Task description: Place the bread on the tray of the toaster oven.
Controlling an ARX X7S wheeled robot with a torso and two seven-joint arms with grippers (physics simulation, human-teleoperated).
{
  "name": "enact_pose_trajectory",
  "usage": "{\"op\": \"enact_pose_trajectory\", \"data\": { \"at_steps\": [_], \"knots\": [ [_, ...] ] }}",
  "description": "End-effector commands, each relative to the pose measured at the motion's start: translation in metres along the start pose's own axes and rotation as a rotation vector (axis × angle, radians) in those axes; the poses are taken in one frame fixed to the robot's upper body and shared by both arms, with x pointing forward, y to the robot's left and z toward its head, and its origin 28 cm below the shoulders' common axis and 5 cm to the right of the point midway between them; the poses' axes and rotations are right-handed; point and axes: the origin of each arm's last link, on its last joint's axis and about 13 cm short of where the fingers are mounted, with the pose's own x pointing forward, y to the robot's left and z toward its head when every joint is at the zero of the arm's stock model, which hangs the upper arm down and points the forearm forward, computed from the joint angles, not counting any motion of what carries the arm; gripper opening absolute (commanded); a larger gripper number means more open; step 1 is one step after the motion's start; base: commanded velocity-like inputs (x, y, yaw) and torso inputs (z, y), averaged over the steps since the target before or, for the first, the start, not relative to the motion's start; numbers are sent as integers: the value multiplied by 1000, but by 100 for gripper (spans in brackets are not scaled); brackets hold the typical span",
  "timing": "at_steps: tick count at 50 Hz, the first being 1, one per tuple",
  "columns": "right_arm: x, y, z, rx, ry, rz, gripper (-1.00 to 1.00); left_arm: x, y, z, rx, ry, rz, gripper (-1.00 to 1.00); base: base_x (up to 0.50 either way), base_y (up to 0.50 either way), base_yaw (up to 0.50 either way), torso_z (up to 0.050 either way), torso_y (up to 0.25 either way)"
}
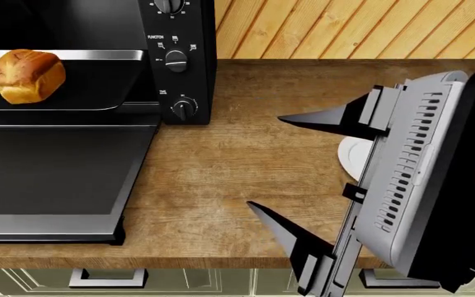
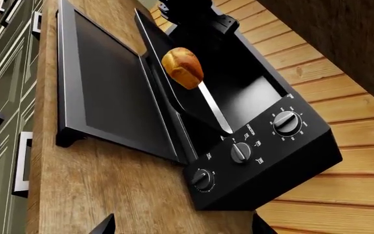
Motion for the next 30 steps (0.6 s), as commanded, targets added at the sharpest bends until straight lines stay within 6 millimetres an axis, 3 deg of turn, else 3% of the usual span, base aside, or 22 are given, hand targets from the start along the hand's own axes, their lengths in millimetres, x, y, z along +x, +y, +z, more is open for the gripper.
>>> {"op": "enact_pose_trajectory", "data": {
  "at_steps": [1, 19, 30],
  "knots": [
    [0, 0, 0, 2, -3, -2, 100, -5, 2, 3, -1, -10, 5, 100, 0, 0, 0, 0, 0],
    [-4, -5, 12, -19, -27, -25, 100, -56, -11, 16, 90, -101, -114, 100, 0, 0, 0, 0, 0],
    [-5, -6, 17, -29, -30, -30, 100, -97, -16, 31, 156, -164, -133, 100, 0, 0, 0, 0, 0]
  ]
}}
